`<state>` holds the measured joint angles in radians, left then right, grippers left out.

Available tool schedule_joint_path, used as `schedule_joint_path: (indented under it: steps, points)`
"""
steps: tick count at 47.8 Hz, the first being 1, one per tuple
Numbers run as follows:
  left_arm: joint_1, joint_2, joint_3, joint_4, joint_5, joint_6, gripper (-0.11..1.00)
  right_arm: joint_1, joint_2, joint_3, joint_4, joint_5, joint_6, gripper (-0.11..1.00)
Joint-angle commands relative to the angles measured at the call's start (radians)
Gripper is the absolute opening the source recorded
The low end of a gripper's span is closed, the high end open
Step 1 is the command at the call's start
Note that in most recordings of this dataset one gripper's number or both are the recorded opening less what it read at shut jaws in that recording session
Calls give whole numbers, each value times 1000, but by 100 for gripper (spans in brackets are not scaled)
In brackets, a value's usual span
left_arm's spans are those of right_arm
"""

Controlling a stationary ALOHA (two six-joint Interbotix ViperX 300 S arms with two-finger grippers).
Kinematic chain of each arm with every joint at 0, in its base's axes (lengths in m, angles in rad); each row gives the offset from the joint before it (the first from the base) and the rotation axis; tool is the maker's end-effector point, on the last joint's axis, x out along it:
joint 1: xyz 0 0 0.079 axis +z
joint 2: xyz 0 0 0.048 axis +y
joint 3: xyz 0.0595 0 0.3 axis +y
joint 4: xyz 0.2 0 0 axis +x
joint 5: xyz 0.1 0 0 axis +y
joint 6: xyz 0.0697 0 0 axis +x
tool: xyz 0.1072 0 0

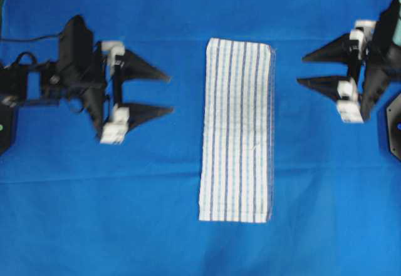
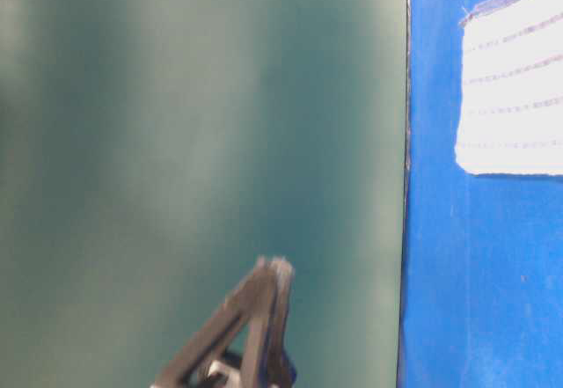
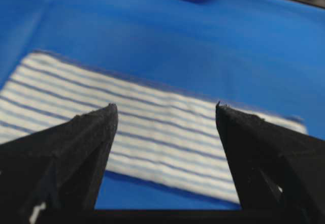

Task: Fold the blue towel.
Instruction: 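Move both grippers to the strip's top corners and grasp them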

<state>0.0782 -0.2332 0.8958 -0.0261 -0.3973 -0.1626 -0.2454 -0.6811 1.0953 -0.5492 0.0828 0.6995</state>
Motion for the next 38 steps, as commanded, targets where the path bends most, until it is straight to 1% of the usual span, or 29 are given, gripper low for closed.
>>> schedule_joint_path:
  steps: [1,6,10,14,17,26,33,38]
  points:
    - [41,40,-58,-3,8,2,74,-67,46,-28,-2,-15,2,62]
    - [97,109,-97,-3,35,2,80,-133,127,-48,0,-31,2,65]
    - [133,158,-126,-3,58,2,86,-169,201,-69,0,-35,2,65]
    - [173,213,-155,-3,71,3,88,-196,279,-92,-2,-43,2,65]
    - [198,250,-172,-3,72,3,89,-218,353,-112,-3,-51,0,65]
    - [252,377,-227,-2,74,12,88,-259,514,-161,-5,-78,-6,65]
    - [261,466,-276,-2,77,43,88,-270,607,-195,-5,-91,-9,65]
    - [265,517,-311,-2,78,52,88,-270,653,-210,-5,-107,-9,65]
